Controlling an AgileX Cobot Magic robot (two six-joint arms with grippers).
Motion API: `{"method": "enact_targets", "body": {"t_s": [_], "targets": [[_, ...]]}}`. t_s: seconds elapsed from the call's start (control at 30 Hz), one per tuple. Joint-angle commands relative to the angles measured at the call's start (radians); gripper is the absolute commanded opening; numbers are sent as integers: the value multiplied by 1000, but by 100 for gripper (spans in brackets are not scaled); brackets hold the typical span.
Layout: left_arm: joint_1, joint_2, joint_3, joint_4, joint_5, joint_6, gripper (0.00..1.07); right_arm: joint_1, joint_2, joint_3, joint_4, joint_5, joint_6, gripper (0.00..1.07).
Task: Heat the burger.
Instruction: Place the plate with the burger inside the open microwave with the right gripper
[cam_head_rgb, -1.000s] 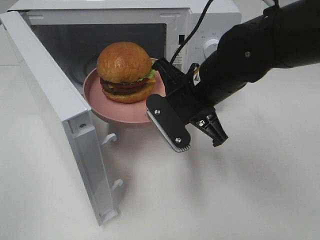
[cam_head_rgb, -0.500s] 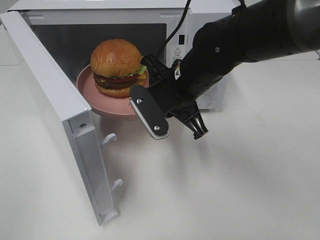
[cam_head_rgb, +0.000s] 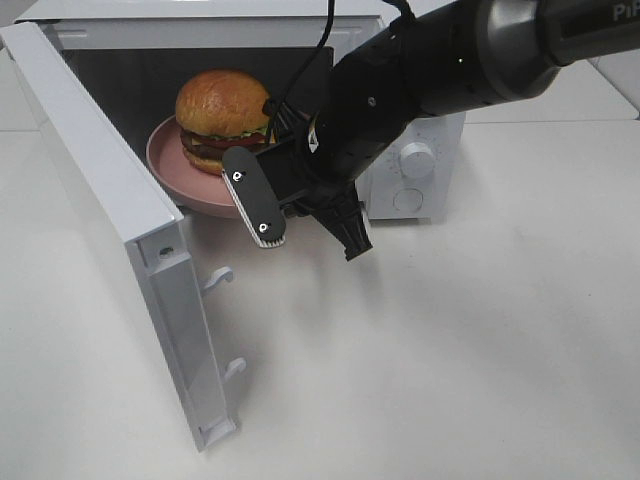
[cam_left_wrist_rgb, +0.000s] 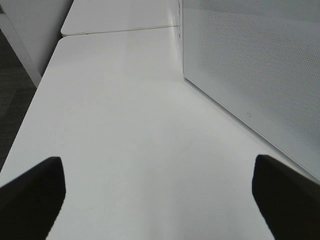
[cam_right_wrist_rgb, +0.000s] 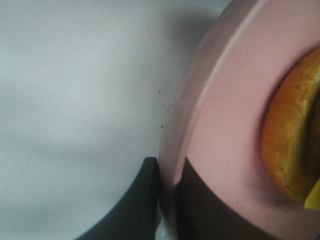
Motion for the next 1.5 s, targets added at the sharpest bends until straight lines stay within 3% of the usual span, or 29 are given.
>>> {"method": "enact_targets", "body": {"t_s": [0.03,0.57,1.5], "targets": [[-4,-22,3,-4,-9,-2,94,-18,1,-39,-37,-18,58,0],[-4,-22,3,-4,-9,-2,94,-18,155,-259,-101,61,214,0],[-4,-22,3,-4,-9,-2,94,-18,383,-587,-117,132,229,0]]}}
